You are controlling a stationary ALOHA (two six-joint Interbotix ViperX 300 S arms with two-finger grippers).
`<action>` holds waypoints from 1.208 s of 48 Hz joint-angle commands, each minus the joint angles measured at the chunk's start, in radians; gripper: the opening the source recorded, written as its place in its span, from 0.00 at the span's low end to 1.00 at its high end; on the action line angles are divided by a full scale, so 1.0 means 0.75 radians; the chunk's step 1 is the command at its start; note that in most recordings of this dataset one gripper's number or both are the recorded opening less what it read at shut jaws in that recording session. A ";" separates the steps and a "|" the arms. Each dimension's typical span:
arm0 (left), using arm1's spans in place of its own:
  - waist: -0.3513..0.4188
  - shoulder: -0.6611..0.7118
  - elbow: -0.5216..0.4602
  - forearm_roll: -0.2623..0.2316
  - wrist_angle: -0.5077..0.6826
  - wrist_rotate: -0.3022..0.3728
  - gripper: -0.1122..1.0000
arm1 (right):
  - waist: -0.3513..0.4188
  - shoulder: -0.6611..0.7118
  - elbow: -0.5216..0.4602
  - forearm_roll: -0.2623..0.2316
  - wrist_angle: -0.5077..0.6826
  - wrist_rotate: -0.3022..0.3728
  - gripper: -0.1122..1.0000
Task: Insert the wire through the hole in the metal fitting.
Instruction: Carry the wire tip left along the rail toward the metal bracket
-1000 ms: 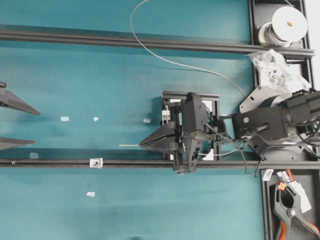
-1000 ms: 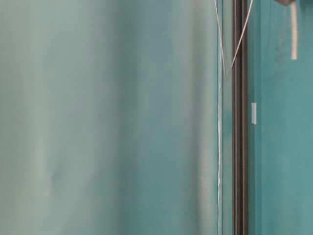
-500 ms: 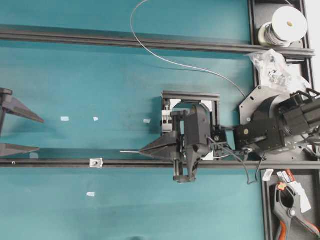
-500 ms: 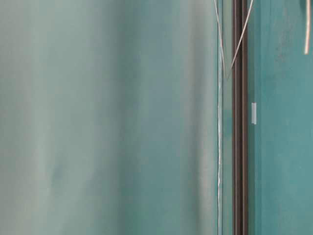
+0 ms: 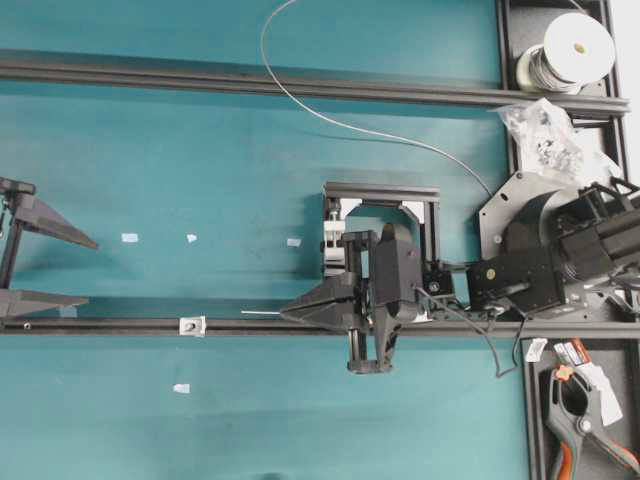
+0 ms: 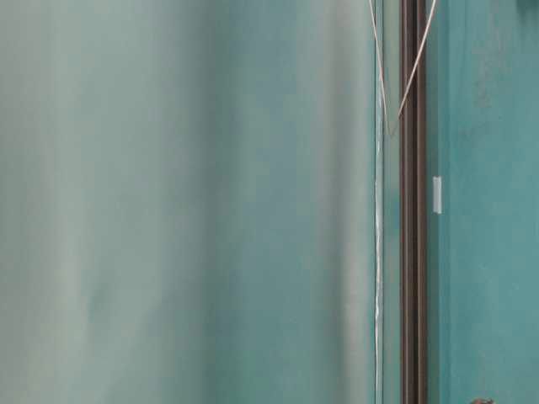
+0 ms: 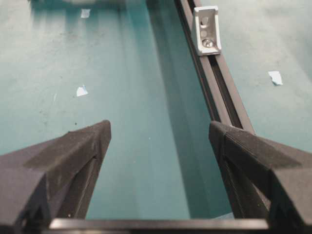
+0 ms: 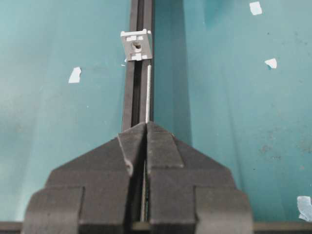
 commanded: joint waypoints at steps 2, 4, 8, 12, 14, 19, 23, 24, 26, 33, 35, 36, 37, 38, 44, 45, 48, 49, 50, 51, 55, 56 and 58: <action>-0.010 -0.008 -0.010 0.002 -0.012 0.006 0.87 | 0.008 -0.012 -0.022 0.002 -0.012 -0.002 0.09; -0.012 -0.008 -0.008 0.002 -0.014 0.010 0.87 | 0.010 -0.012 -0.025 0.004 -0.012 -0.002 0.09; -0.014 -0.010 -0.006 0.002 -0.014 0.033 0.87 | 0.012 -0.012 -0.033 0.002 -0.010 -0.002 0.09; -0.018 -0.010 -0.012 0.002 -0.014 0.039 0.86 | 0.014 -0.012 -0.035 0.004 -0.008 -0.002 0.09; -0.018 -0.010 -0.012 0.002 -0.014 0.043 0.86 | 0.014 -0.012 -0.037 0.002 -0.004 -0.002 0.09; -0.018 -0.010 -0.014 0.002 -0.014 0.045 0.86 | 0.014 -0.010 -0.047 0.004 0.010 -0.002 0.09; -0.018 -0.010 -0.014 0.002 -0.014 0.045 0.86 | 0.014 -0.010 -0.059 0.004 0.031 -0.002 0.09; -0.018 -0.010 -0.014 0.002 -0.014 0.045 0.86 | 0.014 -0.012 -0.061 0.002 0.037 -0.002 0.09; -0.018 -0.010 -0.016 0.002 -0.014 0.045 0.86 | 0.014 -0.012 -0.065 0.002 0.047 -0.002 0.09; -0.018 -0.010 -0.016 0.002 -0.014 0.045 0.86 | 0.014 -0.010 -0.074 0.004 0.059 -0.002 0.09; -0.018 -0.010 -0.016 0.002 -0.014 0.045 0.87 | 0.014 -0.010 -0.074 0.004 0.059 -0.002 0.09; -0.020 -0.010 -0.016 0.002 -0.014 0.045 0.86 | 0.014 -0.012 -0.074 0.004 0.059 -0.002 0.09; -0.020 -0.010 -0.016 0.002 -0.014 0.045 0.86 | 0.014 -0.012 -0.074 0.004 0.059 -0.002 0.09; -0.022 -0.010 -0.016 0.002 -0.014 0.045 0.86 | 0.014 -0.012 -0.074 0.004 0.059 -0.002 0.09; -0.037 -0.010 -0.016 0.002 -0.014 0.045 0.86 | 0.014 -0.010 -0.070 0.004 0.059 -0.002 0.09; -0.041 -0.010 -0.016 0.002 -0.014 0.045 0.86 | 0.014 -0.010 -0.067 0.002 0.059 -0.002 0.09; -0.049 -0.010 -0.016 0.002 -0.014 0.045 0.86 | 0.014 -0.008 -0.070 0.002 0.059 -0.002 0.09; -0.049 -0.010 -0.018 0.002 -0.014 0.043 0.87 | 0.014 -0.006 -0.070 0.002 0.059 -0.002 0.09; -0.049 -0.008 -0.018 0.002 -0.014 0.043 0.86 | 0.014 -0.004 -0.070 0.002 0.059 -0.002 0.09; -0.051 -0.008 -0.020 0.002 -0.014 0.043 0.86 | 0.014 0.000 -0.072 0.004 0.059 -0.002 0.09; -0.057 -0.010 -0.027 0.002 -0.014 0.039 0.86 | 0.014 0.016 -0.076 0.004 0.059 0.000 0.09; -0.059 -0.008 -0.029 0.002 -0.012 0.039 0.86 | 0.014 0.020 -0.078 0.004 0.059 0.002 0.09; -0.067 -0.008 -0.033 0.002 -0.010 0.035 0.86 | 0.016 0.029 -0.082 0.004 0.059 0.002 0.09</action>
